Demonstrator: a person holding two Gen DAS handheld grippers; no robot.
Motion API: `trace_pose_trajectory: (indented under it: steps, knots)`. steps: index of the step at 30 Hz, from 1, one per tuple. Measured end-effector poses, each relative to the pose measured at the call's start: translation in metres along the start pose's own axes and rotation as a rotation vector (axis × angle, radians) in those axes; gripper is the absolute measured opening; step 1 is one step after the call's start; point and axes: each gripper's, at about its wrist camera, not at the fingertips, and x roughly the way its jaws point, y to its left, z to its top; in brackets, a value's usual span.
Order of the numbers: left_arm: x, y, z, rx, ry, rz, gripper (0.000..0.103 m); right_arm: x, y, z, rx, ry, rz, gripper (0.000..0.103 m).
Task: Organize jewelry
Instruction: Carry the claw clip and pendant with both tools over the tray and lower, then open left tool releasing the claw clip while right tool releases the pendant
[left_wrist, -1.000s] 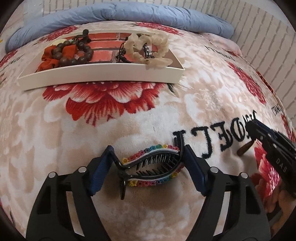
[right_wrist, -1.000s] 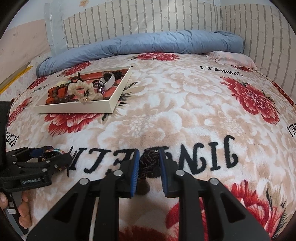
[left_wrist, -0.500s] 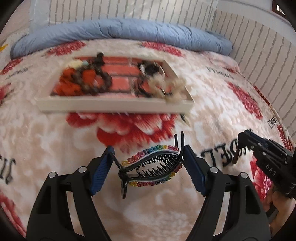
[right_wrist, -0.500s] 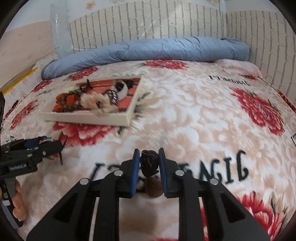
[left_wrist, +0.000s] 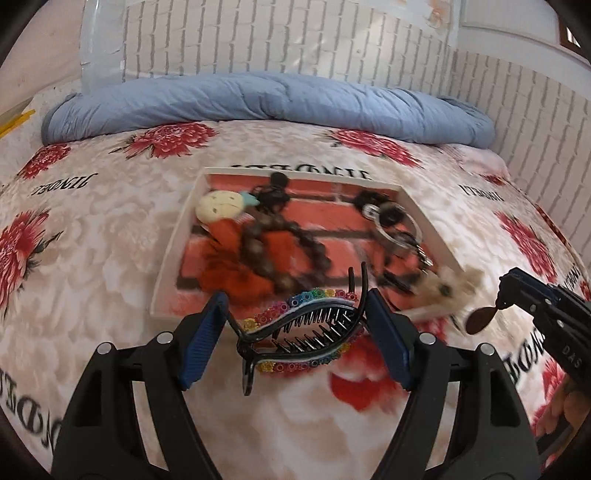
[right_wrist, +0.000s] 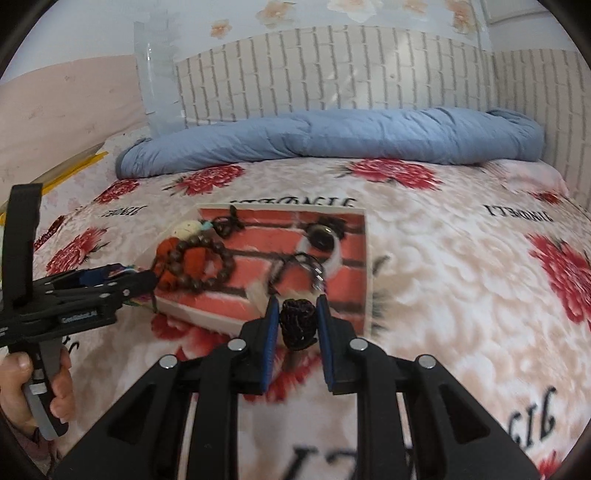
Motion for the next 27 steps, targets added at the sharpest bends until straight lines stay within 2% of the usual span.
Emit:
trace_pose_trajectory:
  steps: [8,14,20,27]
  knots:
    - [0.043,0.032,0.029,-0.042,0.005,-0.014,0.074,0.062,0.007,0.025,0.03,0.006,0.02,0.021]
    - [0.072,0.043,0.036,-0.056,0.025,-0.016,0.074,0.102,-0.001,0.037,0.075,0.024,0.032,0.021]
    - [0.086,0.048,0.044,-0.049,0.015,-0.01,0.074,0.13,-0.014,0.04,0.088,0.039,0.01,0.021]
    - [0.103,0.054,0.05,-0.047,0.031,-0.01,0.075,0.143,-0.024,0.041,0.093,0.041,-0.025,0.021]
